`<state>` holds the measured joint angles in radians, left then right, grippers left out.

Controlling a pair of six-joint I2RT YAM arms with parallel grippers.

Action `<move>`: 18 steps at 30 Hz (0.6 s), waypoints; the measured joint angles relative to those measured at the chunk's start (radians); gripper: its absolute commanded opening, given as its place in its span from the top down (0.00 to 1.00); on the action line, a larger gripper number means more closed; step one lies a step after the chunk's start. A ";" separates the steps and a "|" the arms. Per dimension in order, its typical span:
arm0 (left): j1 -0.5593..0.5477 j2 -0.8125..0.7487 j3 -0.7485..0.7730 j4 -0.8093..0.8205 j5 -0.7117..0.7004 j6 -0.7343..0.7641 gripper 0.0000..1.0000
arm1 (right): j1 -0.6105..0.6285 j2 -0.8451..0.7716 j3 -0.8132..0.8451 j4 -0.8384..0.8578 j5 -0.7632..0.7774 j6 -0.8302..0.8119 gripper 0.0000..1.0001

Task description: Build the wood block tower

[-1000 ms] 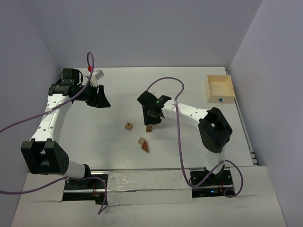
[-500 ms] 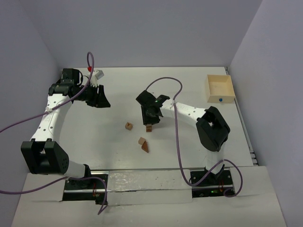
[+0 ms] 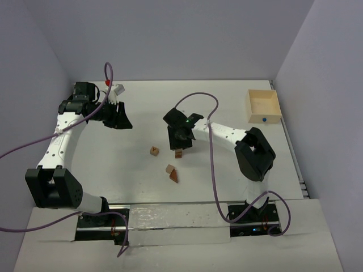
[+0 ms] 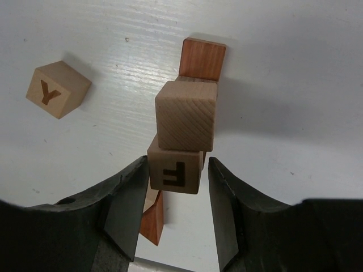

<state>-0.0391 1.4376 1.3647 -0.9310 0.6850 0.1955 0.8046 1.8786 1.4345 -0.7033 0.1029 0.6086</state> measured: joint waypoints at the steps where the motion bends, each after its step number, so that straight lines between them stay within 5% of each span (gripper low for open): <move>1: 0.000 0.000 0.000 0.000 0.000 0.000 0.49 | -0.001 0.000 0.000 0.000 -0.001 0.000 0.33; 6: 0.000 0.000 0.000 0.000 0.001 0.001 0.47 | -0.002 -0.001 -0.001 0.002 -0.020 -0.017 0.03; 18: 0.000 0.000 0.000 -0.002 0.015 0.020 0.47 | 0.000 -0.097 -0.068 0.026 -0.032 -0.092 0.01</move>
<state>-0.0391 1.4376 1.3647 -0.9330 0.7003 0.2153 0.8047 1.7820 1.3668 -0.6771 0.0708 0.5170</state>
